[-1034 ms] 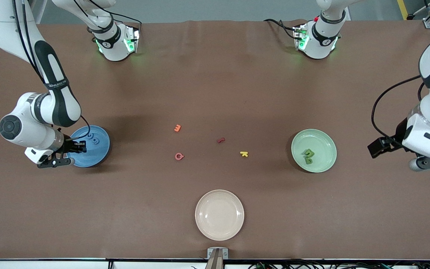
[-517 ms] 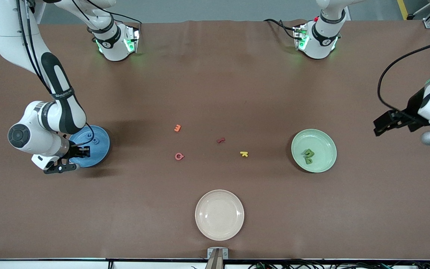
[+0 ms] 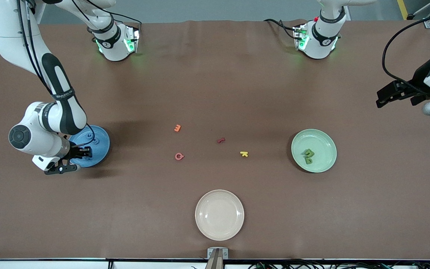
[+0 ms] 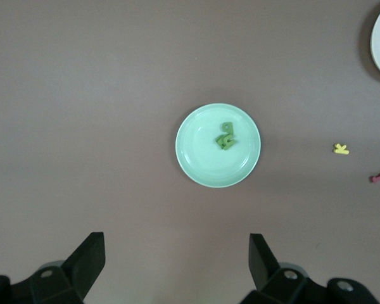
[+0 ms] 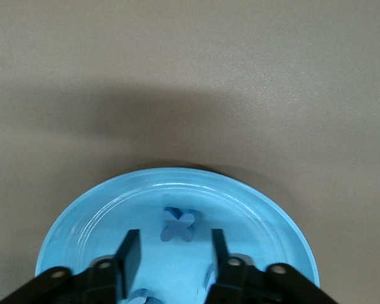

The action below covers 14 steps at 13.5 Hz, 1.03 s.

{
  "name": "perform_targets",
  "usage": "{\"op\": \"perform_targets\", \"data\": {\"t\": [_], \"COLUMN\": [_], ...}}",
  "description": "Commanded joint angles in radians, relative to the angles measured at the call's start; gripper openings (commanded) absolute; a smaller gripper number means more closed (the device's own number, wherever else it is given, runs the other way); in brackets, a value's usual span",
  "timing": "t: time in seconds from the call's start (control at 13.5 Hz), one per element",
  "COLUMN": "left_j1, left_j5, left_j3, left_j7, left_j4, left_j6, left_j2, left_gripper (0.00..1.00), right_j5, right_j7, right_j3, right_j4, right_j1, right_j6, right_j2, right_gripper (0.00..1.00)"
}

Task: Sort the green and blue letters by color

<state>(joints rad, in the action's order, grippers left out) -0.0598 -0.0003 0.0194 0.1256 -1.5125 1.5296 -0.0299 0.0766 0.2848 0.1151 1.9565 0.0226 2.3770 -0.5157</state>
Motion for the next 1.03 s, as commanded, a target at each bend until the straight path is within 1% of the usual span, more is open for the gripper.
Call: {"op": "perform_targets", "data": {"t": [0.0, 0.15, 0.3, 0.52, 0.59, 0.74, 0.81, 0.89, 0.96], "left_j1": [-0.02, -0.023, -0.018, -0.018, -0.02, -0.022, -0.025, -0.023, -0.018], "left_j5": [-0.015, -0.017, -0.017, -0.017, -0.017, -0.017, -0.012, -0.001, 0.008], "left_j3": [-0.016, -0.013, 0.013, 0.017, 0.017, 0.017, 0.02, 0.037, 0.051], "left_j7": [-0.026, -0.029, -0.026, -0.018, -0.017, -0.02, -0.014, -0.012, -0.012], "left_j4": [-0.049, -0.049, -0.044, -0.041, -0.043, -0.043, -0.043, -0.043, -0.043], "left_j6": [-0.002, -0.003, -0.011, -0.023, -0.023, -0.025, -0.026, -0.025, -0.026], "left_j2": [0.05, 0.05, 0.053, 0.056, 0.053, 0.047, 0.047, 0.047, 0.048], "left_gripper": [1.0, 1.0, 1.0, 1.0, 1.0, 1.0, 1.0, 1.0, 1.0], "right_j5": [-0.001, -0.001, -0.001, -0.014, -0.021, -0.072, -0.093, -0.097, -0.097], "right_j7": [-0.003, -0.003, -0.004, -0.087, -0.107, -0.166, -0.202, -0.22, -0.222], "right_j3": [-0.008, -0.006, -0.006, -0.005, -0.006, -0.012, -0.012, -0.012, -0.012], "right_j4": [-0.011, -0.011, -0.013, -0.014, -0.014, -0.021, -0.039, -0.072, -0.127], "right_j1": [-0.004, -0.004, -0.007, -0.004, -0.004, 0.006, 0.02, 0.022, 0.023], "right_j6": [-0.036, -0.128, -0.233, -0.378, -0.418, -0.496, -0.546, -0.606, -0.684], "right_j2": [0.034, 0.103, 0.188, 0.336, 0.38, 0.474, 0.511, 0.54, 0.555], "right_gripper": [0.9, 0.94, 0.94, 0.95, 0.95, 0.96, 0.96, 0.97, 0.97]}}
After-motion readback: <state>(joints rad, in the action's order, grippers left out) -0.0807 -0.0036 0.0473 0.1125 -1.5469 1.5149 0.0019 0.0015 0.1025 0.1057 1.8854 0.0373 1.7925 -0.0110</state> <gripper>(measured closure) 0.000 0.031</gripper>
